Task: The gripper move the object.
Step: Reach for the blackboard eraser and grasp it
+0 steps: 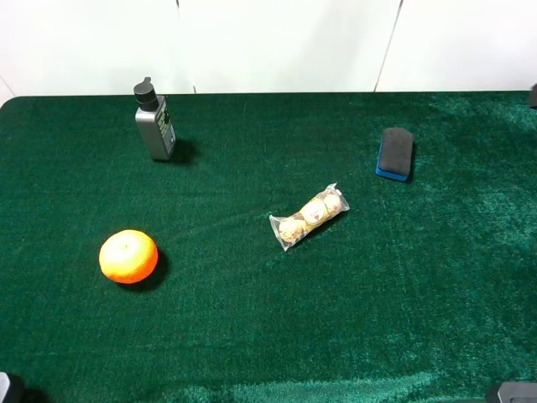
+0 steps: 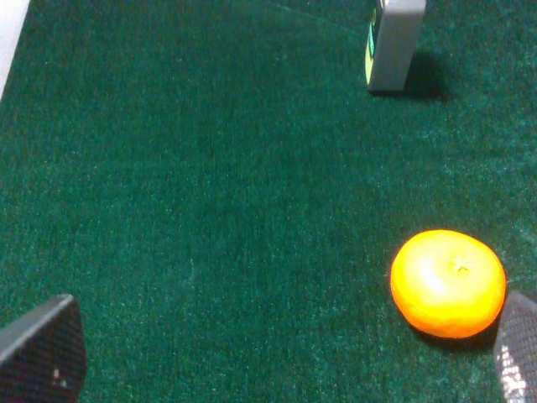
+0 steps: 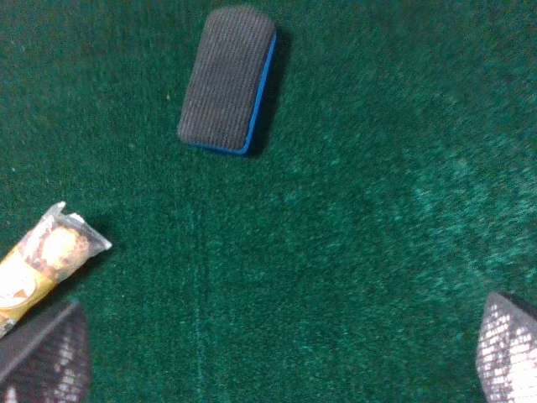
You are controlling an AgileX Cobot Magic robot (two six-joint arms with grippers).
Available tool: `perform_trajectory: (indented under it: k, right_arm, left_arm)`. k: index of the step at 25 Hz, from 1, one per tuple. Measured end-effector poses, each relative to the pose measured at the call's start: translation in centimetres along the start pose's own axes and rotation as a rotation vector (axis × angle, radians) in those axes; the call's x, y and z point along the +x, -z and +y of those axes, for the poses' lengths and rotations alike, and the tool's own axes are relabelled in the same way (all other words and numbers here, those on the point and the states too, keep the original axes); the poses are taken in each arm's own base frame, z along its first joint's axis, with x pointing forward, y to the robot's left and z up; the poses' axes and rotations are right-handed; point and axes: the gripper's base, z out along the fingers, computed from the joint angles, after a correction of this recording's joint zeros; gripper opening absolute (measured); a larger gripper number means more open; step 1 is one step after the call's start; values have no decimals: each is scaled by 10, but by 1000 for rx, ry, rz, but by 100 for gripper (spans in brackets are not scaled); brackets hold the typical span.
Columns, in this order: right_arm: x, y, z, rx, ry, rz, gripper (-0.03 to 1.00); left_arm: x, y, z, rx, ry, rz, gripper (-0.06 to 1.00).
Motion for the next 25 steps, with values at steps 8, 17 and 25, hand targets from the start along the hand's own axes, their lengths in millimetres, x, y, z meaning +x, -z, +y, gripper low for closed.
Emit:
perform_trajectory:
  k: [8, 17, 25]
  right_arm:
    - [-34, -56, -1, 12, -16, 139, 69]
    - [-68, -110, 0, 15, 8, 200, 69]
    - [-86, -155, 18, 2, 68, 266, 69]
  left_arm:
    - [0, 0, 0, 0, 0, 0, 99]
    - [0, 0, 0, 0, 0, 0, 99]
    - [0, 0, 0, 0, 0, 0, 99]
